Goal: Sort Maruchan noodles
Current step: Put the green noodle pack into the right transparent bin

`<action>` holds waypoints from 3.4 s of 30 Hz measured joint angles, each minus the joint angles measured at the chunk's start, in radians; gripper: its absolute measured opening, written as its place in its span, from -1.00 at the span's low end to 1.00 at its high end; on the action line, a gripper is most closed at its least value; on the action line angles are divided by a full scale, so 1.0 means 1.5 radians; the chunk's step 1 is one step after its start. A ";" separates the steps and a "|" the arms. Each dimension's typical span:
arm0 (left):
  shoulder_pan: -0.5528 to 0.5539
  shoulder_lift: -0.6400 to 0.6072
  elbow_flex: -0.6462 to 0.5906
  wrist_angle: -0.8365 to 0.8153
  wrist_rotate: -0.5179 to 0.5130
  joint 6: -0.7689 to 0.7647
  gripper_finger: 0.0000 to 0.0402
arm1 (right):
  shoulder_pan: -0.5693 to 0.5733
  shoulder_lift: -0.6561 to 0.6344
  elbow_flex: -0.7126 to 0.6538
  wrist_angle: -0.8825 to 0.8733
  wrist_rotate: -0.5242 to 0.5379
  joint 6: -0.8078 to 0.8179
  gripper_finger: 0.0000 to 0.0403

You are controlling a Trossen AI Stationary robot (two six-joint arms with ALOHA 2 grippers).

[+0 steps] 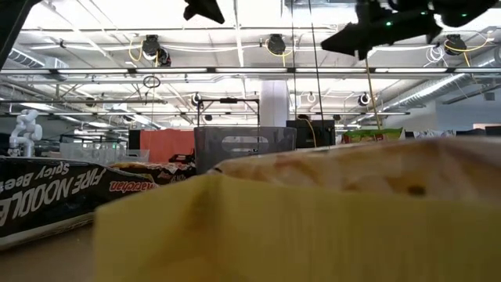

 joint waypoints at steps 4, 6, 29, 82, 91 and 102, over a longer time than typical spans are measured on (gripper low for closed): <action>0.012 -0.003 0.000 -0.027 0.000 0.013 -0.96 | 0.020 0.070 0.054 -0.015 0.015 -0.034 -0.66; 0.018 -0.003 0.000 -0.036 0.000 0.021 -0.96 | 0.029 0.107 0.089 -0.032 0.015 -0.049 -0.66; 0.057 -0.056 -0.001 -0.086 0.003 0.058 -0.96 | 0.057 0.506 0.528 -0.368 0.017 -0.131 -0.66; 0.124 -0.100 0.000 -0.162 0.004 0.109 -0.96 | 0.007 0.720 0.625 -0.394 -0.018 0.056 -0.66; 0.124 -0.100 0.000 -0.164 0.004 0.109 -0.96 | 0.004 0.723 0.625 -0.402 0.030 0.076 -0.66; 0.124 -0.100 0.000 -0.164 0.003 0.111 -0.96 | 0.009 0.722 0.594 -0.413 0.066 -0.327 -0.66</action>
